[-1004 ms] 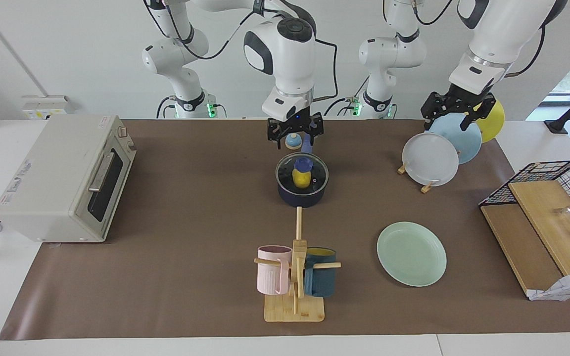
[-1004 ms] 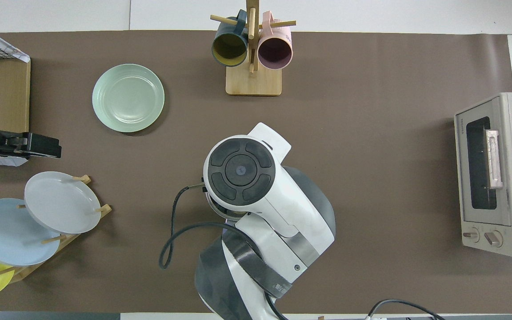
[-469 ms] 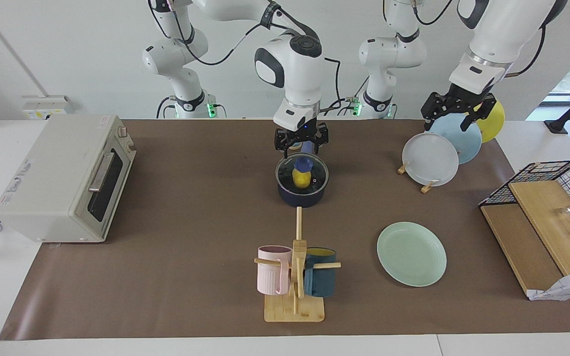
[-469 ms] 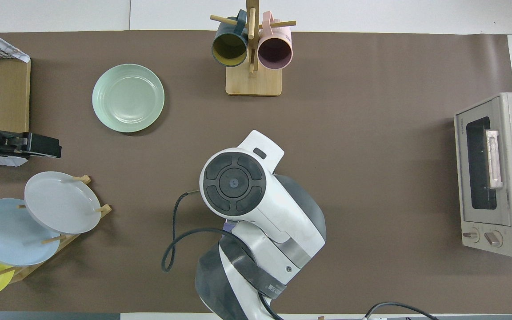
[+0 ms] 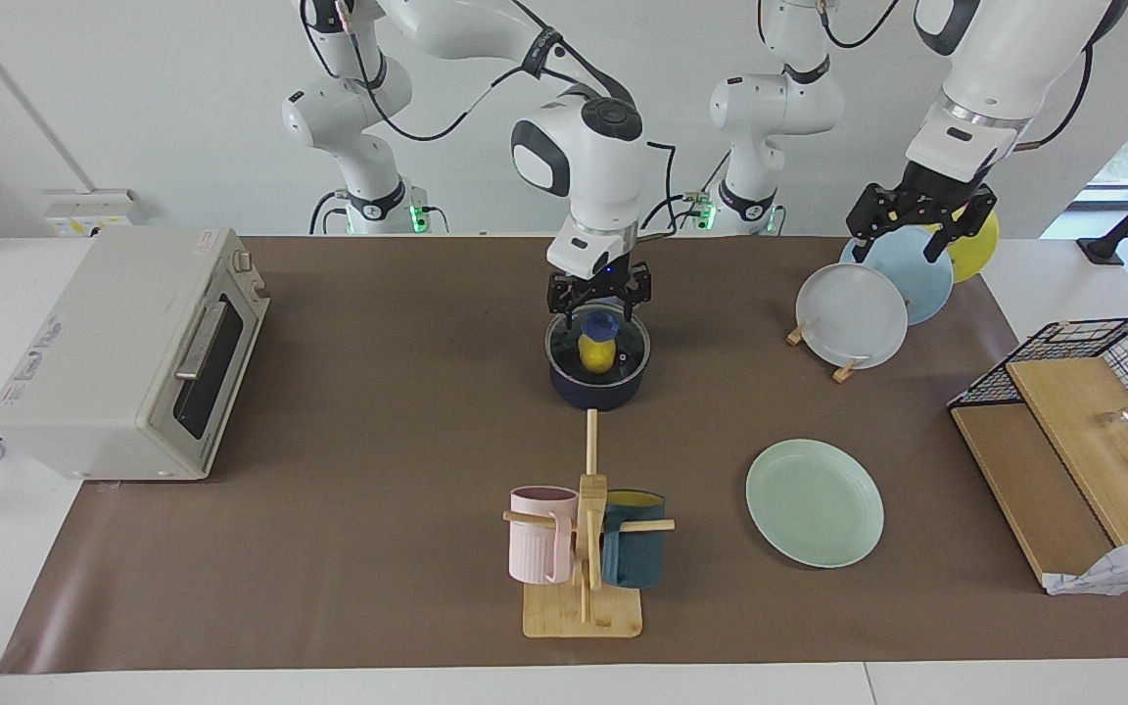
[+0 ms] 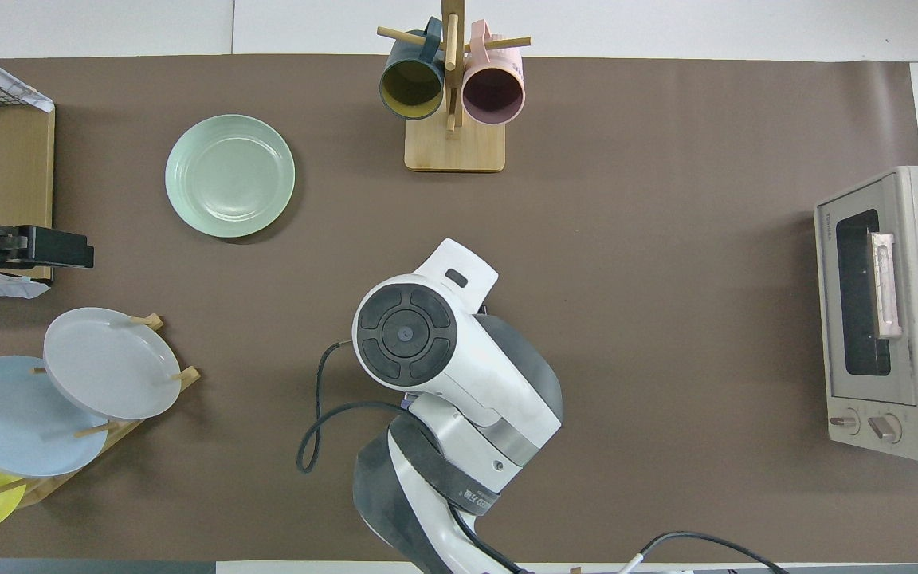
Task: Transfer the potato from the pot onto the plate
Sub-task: 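Reach the right gripper over the saucepan and grasp the glass lid knob, then lift the lid with the right gripper while the left gripper reaches the pot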
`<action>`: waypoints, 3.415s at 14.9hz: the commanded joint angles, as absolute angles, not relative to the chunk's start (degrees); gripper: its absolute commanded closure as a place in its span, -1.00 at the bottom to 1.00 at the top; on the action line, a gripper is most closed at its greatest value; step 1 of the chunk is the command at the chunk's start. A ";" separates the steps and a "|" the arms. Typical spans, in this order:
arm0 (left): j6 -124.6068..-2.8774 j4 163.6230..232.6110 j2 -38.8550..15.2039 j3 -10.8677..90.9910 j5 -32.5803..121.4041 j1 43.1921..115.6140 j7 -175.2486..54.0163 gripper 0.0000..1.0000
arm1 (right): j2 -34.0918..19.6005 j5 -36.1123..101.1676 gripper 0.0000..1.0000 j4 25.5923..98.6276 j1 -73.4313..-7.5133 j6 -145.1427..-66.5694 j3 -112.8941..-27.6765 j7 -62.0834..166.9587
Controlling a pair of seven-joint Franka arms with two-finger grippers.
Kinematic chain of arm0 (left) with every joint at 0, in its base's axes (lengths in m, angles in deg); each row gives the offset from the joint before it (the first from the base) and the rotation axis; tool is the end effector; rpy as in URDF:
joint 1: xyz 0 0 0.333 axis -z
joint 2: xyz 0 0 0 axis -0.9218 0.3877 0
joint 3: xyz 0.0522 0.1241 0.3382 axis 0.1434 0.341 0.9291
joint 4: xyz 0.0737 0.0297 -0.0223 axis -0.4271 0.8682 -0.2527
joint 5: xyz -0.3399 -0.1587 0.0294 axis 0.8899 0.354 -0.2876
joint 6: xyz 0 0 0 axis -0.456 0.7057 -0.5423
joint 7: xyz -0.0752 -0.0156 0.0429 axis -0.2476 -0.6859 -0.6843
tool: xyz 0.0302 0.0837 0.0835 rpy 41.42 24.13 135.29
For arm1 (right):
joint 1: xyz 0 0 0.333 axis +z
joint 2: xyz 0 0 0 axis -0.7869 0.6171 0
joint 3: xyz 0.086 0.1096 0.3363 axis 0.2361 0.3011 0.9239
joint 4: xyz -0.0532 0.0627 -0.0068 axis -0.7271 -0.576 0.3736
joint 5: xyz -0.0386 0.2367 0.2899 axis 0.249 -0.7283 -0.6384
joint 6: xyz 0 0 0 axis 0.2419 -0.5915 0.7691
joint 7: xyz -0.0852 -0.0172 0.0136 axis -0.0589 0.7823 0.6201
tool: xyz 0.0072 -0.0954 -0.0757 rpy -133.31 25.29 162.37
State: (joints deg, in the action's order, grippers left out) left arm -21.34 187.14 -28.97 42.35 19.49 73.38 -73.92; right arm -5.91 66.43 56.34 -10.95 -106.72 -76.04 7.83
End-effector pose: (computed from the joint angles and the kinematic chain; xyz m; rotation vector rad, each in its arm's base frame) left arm 0.4986 -0.0618 0.6668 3.1256 -0.1303 0.1337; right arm 0.4818 0.4324 0.4667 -3.1251 -0.1984 -0.1249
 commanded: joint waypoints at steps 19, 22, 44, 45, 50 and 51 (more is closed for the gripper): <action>-22.30 192.10 -32.26 41.60 20.07 76.59 -74.13 -1.00 | -5.89 70.85 -0.98 61.19 -9.71 -112.62 -76.34 6.73; -22.39 192.10 -32.26 41.68 20.07 76.77 -74.39 -1.00 | -5.80 70.06 -0.75 60.22 -9.80 -112.54 -76.34 6.21; -24.93 192.19 -31.03 41.68 20.07 82.55 -67.91 -1.00 | -7.12 69.97 0.02 52.58 -15.76 -102.17 -76.52 17.26; -25.37 192.10 -29.63 41.60 20.07 84.31 -65.19 -1.00 | -7.12 69.97 0.02 52.58 -17.43 -101.90 -76.52 19.63; -28.18 192.37 -26.39 41.60 22.44 89.75 -56.76 -1.00 | -7.03 69.36 0.00 53.45 -26.04 -101.90 -76.61 32.54; -30.54 192.71 -25.15 41.68 22.44 91.95 -52.81 -1.00 | -7.03 69.36 -0.01 53.98 -28.67 -101.90 -76.52 36.14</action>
